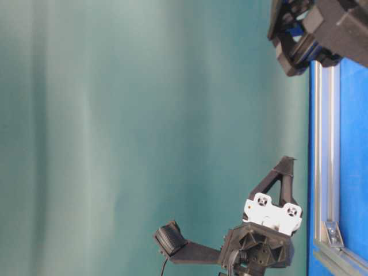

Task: Insert the wire through the string loop located on the left side.
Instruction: 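Hold the black USB cable tip in the right gripper, rotate it leftward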

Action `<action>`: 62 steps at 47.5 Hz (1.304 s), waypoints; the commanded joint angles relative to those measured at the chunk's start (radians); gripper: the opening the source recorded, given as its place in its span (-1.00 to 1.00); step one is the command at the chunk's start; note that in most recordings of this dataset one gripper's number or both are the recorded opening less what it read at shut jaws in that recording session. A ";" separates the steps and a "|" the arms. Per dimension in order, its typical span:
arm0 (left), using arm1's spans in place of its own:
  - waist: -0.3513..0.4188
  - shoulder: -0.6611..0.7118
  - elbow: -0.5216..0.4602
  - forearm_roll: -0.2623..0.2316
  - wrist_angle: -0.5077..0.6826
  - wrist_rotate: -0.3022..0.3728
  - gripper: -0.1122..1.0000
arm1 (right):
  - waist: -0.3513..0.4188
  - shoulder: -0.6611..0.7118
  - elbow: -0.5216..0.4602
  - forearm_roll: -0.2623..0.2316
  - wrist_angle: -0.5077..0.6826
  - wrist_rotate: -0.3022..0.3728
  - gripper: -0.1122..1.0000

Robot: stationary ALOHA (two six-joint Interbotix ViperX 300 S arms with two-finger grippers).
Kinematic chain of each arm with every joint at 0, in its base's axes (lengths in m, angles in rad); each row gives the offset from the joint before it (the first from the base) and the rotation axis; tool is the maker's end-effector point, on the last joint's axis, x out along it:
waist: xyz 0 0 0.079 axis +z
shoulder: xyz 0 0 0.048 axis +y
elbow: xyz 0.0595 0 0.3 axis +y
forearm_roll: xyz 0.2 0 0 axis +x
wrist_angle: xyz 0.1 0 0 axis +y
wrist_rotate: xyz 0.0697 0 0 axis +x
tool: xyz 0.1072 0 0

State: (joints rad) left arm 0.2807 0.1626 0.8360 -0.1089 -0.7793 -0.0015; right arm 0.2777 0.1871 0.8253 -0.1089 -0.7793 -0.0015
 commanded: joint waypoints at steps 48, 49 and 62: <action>-0.012 -0.049 0.008 0.017 0.023 -0.003 -0.80 | -0.003 -0.058 -0.020 0.025 0.034 0.095 0.88; -0.012 -0.049 0.008 0.017 0.023 -0.003 -0.80 | -0.002 -0.055 -0.021 0.025 0.034 0.095 0.89; -0.011 -0.048 0.011 0.017 0.026 -0.003 -0.80 | 0.017 0.072 -0.077 0.066 0.035 0.123 0.89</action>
State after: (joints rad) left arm 0.2684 0.1457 0.8544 -0.0951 -0.7455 -0.0061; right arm 0.2884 0.2485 0.7777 -0.0568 -0.7394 0.1166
